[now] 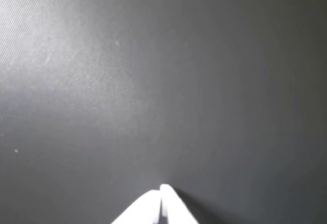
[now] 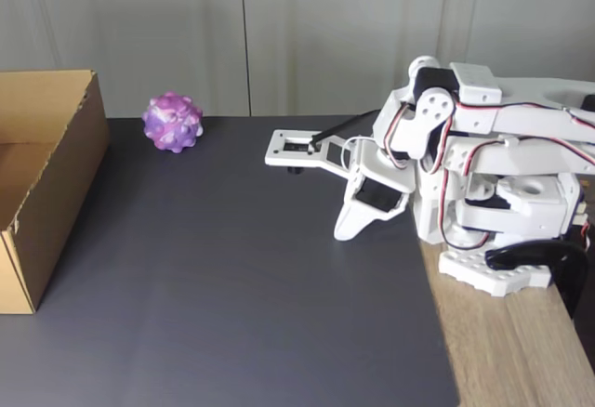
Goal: Grasp a ball and put it in the box.
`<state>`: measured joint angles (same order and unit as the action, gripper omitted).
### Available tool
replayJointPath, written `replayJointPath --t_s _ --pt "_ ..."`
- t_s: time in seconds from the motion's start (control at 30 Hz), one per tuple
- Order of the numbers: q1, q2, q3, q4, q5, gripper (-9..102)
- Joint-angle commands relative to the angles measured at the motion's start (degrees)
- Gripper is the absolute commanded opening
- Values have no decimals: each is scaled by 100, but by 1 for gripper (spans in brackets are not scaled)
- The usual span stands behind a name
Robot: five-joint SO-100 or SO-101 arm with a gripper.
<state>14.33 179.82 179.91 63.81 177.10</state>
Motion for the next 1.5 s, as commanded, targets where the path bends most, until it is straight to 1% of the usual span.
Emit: replayJointPath --t_s 0.0,0.17,0.3,0.43,0.73,0.87,1.1,1.27,1.47 --pt "185 -44 44 35 105 0" --pt "299 -53 -26 -308 519 0" --pt "325 -53 -237 -686 589 0" --pt "352 -53 -466 -686 598 0" --pt "765 -272 -1459 -598 677 0" --pt "861 -1028 -2224 -870 677 0" --pt "1125 -3103 -4043 -1635 712 0" --pt "1389 -4430 -5238 -2013 729 0" --pt "1793 -5572 -6161 -2382 712 0"
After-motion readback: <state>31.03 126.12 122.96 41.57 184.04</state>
